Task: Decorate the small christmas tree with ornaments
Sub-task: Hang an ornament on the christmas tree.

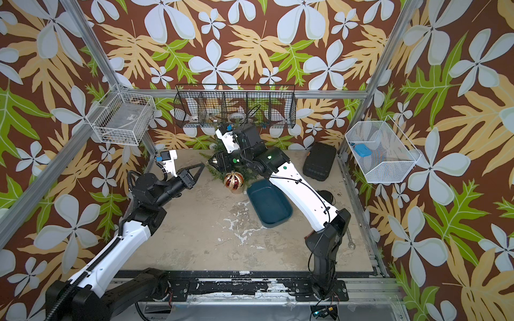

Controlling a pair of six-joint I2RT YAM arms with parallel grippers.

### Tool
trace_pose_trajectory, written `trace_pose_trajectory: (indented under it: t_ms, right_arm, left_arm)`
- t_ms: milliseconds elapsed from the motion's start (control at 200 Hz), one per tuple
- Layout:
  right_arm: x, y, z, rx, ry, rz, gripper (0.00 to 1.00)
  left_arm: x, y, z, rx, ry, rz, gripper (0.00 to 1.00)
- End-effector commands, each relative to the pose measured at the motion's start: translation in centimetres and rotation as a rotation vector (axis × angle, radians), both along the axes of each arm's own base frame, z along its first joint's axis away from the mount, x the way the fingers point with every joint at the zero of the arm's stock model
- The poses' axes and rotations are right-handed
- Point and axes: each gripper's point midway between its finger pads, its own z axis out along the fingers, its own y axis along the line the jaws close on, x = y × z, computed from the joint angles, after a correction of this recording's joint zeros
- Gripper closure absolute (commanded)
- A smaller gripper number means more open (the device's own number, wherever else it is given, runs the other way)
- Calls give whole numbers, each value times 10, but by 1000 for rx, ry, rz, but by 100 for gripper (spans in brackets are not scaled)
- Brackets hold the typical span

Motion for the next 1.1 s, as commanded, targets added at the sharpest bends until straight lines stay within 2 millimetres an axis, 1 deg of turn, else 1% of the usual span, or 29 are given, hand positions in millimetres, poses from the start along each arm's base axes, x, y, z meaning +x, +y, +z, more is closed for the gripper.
trace_pose_trajectory:
  t_ms: [0,416,576,756,886,1026,1096]
  right_arm:
    - [1,2,7,16,-19,6,41]
    - [1,7,4,8,-18,9,41]
    - [4,8,-1,-1,-12,5,41]
    - [6,7,-1,-9,-20,-3,41]
    - [7,7,-1,-10,-22,-5,41]
    - [8,9,-6,-20,-16,-3,40]
    - [8,9,-6,-21,-15,-4,41]
  left_arm:
    - [0,4,5,-2,-20,23,100]
    - [-1,9,-4,9,-7,52,100]
    - [1,10,-9,13,1,64,100]
    - [4,12,-8,10,-5,80,100]
    - [5,11,-11,14,0,74,100]
    - [6,9,-18,14,15,66,100]
    - [5,8,-18,8,15,57,100]
